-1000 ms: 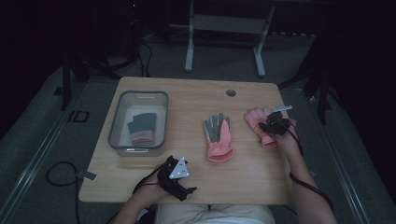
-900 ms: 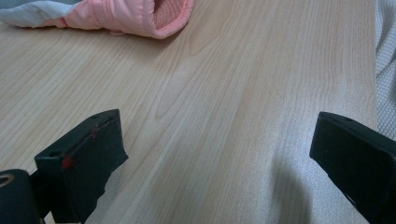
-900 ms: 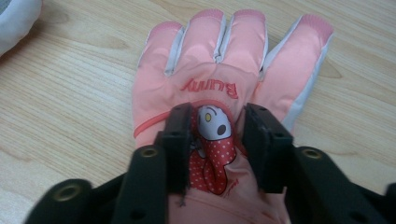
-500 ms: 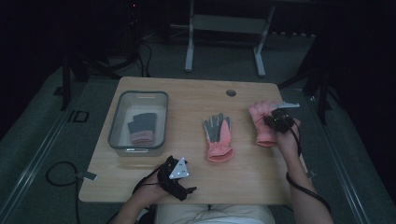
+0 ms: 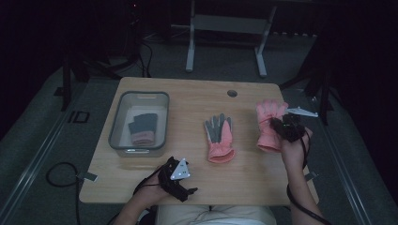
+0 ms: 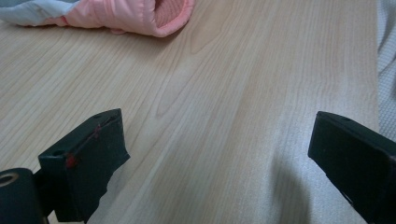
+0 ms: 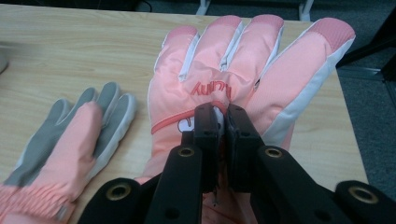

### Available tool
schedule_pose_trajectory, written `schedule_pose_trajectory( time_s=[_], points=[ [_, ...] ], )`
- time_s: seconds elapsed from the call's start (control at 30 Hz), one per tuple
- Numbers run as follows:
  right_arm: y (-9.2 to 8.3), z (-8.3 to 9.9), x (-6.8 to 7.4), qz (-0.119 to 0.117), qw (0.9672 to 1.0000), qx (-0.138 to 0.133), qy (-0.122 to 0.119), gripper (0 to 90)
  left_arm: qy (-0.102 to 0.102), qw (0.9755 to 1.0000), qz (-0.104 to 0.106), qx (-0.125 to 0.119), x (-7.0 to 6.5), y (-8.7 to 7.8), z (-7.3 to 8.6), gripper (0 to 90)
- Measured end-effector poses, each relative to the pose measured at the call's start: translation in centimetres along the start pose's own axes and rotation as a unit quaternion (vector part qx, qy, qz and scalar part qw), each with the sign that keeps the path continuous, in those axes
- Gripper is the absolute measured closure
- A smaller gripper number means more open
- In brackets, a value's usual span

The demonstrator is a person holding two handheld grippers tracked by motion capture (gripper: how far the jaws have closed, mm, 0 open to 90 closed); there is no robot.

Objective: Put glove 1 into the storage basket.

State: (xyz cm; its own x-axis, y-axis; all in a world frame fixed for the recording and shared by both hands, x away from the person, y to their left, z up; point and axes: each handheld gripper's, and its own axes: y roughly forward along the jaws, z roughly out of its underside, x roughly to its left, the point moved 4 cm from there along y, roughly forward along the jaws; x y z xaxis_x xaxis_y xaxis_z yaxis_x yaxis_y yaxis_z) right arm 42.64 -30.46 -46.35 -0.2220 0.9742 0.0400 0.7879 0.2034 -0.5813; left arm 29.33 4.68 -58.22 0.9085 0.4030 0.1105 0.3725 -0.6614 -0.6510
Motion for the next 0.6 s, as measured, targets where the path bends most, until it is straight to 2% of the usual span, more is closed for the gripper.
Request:
schedule_pose_trajectory(
  time_s=[0.2, 0.3, 0.4, 0.6],
  points=[
    [-1.0, 1.5, 1.1, -0.006, 0.9999, 0.003, 0.014, 84.6, -0.002, 1.0000, 0.001, 0.001, 0.0, 0.0, 0.0, 3.7],
    [-1.0, 2.2, 1.5, -0.003, 0.9999, 0.007, 0.014, 84.6, -0.001, 1.0000, 0.001, 0.002, 0.0, 0.0, 0.1, 3.7],
    [-0.9, 2.9, 1.7, 0.004, 0.9999, 0.009, 0.011, 84.6, -0.002, 1.0000, 0.000, 0.003, 0.0, 0.0, 0.1, 3.7],
    [0.3, 4.4, 1.4, 0.009, 0.9994, 0.026, 0.020, 84.4, -0.003, 1.0000, 0.001, 0.004, 0.1, 0.0, 0.1, 3.7]
  ],
)
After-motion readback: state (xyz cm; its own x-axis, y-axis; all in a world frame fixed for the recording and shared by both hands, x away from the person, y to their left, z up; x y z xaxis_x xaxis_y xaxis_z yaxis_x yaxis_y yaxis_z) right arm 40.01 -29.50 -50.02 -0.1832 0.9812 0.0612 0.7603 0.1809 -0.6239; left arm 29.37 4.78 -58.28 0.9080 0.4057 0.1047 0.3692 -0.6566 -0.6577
